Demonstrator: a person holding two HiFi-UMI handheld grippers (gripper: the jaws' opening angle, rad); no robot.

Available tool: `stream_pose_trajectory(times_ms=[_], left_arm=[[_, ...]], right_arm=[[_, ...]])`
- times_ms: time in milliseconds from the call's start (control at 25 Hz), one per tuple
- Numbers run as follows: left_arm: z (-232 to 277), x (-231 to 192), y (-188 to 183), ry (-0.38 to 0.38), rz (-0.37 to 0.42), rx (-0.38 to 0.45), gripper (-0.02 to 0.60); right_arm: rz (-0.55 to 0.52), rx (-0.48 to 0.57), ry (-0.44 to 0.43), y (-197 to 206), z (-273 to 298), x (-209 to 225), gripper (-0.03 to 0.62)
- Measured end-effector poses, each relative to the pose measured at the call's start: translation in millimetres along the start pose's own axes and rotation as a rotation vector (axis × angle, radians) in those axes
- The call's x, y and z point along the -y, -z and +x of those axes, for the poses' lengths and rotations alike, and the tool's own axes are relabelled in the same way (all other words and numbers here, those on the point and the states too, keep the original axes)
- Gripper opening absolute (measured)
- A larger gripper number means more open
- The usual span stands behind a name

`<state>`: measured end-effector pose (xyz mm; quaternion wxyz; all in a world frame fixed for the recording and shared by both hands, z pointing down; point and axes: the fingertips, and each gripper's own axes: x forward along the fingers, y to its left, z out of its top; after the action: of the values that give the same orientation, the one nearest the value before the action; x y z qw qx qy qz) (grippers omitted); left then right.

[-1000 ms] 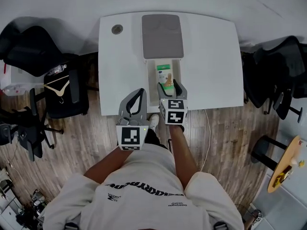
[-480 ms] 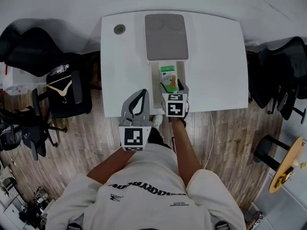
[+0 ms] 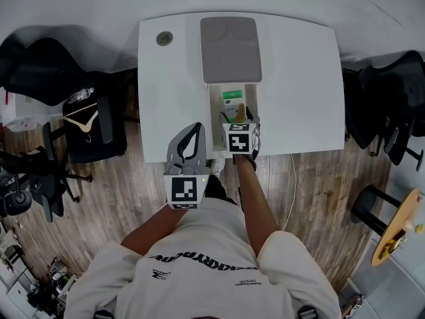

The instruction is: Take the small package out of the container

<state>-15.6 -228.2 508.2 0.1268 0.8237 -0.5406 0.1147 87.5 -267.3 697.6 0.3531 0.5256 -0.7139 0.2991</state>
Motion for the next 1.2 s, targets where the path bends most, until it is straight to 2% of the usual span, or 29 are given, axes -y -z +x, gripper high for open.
stream_pose_trajectory(times_ms=[400,880,1200], left_arm=[[3,-3,3,-0.001,-0.009,-0.005,0.002],[3,-6,6,-0.006,-0.014,-0.012,0.002],[5,-6,6,-0.009,-0.016,-0.013,0.002]], right_arm=[[-0.01,-0.061,0.015,9,16,2,0.355],[0.039,-0.088,0.029,19,25,10,0.354],[0.036,-0.094,0.039,18,25,12,0.35]])
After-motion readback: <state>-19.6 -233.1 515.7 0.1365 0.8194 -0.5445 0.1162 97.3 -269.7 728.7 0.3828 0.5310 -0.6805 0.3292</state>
